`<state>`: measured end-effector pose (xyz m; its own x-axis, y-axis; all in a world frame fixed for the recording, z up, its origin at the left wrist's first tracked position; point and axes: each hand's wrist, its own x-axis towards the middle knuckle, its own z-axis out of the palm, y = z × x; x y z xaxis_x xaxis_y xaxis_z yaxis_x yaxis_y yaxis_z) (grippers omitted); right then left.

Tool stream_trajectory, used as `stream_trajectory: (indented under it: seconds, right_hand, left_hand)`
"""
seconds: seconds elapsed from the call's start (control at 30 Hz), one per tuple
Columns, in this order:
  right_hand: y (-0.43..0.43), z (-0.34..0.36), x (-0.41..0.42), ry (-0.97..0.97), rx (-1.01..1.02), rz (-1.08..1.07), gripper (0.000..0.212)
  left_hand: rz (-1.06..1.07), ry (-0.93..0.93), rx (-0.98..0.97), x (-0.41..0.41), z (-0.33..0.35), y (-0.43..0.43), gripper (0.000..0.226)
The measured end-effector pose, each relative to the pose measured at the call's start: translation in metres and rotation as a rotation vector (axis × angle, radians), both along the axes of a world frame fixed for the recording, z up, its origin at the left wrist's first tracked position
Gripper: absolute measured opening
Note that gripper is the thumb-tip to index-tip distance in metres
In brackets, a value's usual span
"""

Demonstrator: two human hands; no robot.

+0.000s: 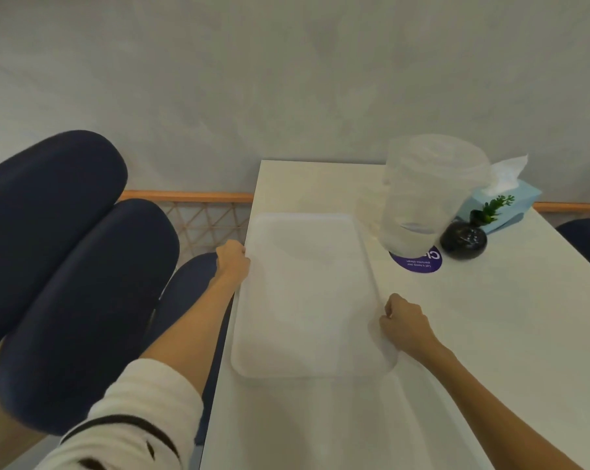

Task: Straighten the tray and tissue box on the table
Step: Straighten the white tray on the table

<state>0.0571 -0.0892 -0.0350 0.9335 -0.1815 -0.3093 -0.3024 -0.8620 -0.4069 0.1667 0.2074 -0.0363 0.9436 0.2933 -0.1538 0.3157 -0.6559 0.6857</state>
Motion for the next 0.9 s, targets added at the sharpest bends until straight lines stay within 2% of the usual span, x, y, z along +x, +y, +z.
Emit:
stream_trajectory:
  seconds: [0.1, 0.17, 0.23, 0.43, 0.9]
  right_hand:
    - [0.004, -0.004, 0.0, 0.012, 0.022, -0.034, 0.011]
    - [0.004, -0.005, 0.002, 0.036, 0.058, -0.064, 0.017]
    - [0.002, -0.003, 0.004, 0.045, 0.093, -0.087, 0.02]
    - [0.005, 0.004, 0.015, -0.024, 0.148, -0.089, 0.018]
    - [0.009, 0.003, 0.027, 0.013, 0.138, -0.088, 0.017]
  left_hand:
    - [-0.043, -0.012, -0.056, -0.002, 0.005, 0.0, 0.038]
    - [-0.078, -0.018, -0.097, -0.007, 0.006, 0.002, 0.017]
    - [-0.096, -0.02, -0.101, -0.015, 0.005, 0.006, 0.008]
    - [-0.059, -0.029, -0.094, -0.042, -0.01, 0.015, 0.025]
    - [-0.009, -0.058, -0.064, -0.044, -0.008, 0.011, 0.015]
